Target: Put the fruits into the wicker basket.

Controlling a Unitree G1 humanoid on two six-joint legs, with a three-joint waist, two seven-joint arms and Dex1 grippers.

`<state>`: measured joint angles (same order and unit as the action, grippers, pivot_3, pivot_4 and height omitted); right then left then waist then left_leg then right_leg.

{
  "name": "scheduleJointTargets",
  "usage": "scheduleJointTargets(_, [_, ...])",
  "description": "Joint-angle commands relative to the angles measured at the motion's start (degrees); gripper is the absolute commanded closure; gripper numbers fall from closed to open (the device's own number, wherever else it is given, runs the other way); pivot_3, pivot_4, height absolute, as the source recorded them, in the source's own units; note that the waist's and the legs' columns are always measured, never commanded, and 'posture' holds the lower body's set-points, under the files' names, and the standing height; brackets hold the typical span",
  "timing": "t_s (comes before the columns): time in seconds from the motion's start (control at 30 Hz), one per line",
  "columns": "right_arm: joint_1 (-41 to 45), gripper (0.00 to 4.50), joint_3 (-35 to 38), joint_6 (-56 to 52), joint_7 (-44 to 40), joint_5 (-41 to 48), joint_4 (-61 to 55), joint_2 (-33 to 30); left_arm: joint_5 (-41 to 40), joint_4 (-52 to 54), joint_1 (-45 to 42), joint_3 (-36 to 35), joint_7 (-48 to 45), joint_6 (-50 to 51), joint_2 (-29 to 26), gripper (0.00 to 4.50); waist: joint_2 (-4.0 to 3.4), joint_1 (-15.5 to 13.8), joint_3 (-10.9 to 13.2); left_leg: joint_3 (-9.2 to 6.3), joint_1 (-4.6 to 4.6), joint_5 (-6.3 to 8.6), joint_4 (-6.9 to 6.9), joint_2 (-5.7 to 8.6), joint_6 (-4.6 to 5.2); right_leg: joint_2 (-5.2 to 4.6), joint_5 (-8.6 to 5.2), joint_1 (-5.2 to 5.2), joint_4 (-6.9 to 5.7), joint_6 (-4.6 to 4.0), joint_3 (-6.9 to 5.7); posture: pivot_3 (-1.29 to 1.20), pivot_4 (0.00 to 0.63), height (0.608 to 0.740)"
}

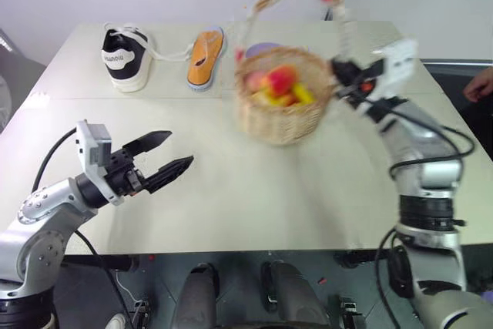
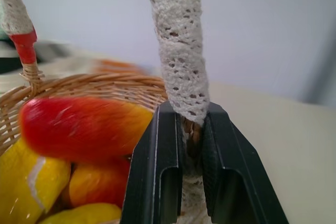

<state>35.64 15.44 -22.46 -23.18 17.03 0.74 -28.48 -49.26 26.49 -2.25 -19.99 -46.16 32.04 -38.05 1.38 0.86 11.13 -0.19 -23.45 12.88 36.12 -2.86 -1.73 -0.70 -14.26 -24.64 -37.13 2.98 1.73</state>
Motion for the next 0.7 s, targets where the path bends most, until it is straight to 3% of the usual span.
scheduleJointTargets(0.03, [0.71,4.49,3.97,4.22,4.64,-3.12,4.96,-2.82,0.32,-0.74,-2.23,1.72,-0.96,-1.20,0.46,0.00,0.00,0.25,0.00,0.00,0.01,0.00,0.00,0.00,0.00,0.01,0.00,0.00,-0.01,0.00,0.01,0.00,0.150,0.736])
scheduleJointTargets(0.27, [2.44,4.49,5.94,8.77,10.01,-5.28,15.28,-3.77,1.70,-2.27,-5.44,4.52,-1.58,-1.36,1.01,0.00,-0.16,1.51,0.08,0.03,0.08,0.00,-0.03,-0.02,0.01,0.09,0.03,-0.01,-0.11,0.04,0.13,0.00,0.150,0.736])
scheduleJointTargets(0.5, [-2.44,1.14,8.43,6.93,7.43,-1.75,8.72,-5.10,2.88,-3.71,-6.33,4.29,-0.27,0.01,-0.09,0.00,-0.17,1.58,0.08,0.02,0.08,0.00,-0.03,-0.02,0.02,0.09,0.11,0.00,-0.11,0.22,0.13,0.00,0.150,0.736])
scheduleJointTargets(0.7, [-13.99,1.14,13.79,5.25,0.30,4.95,-0.38,-7.83,7.15,-6.89,-3.93,2.76,2.31,-1.01,-1.49,0.00,-0.17,1.03,0.08,0.04,0.06,0.01,-0.01,-0.01,0.03,0.06,0.06,0.02,-0.09,0.28,0.13,0.00,0.150,0.736])
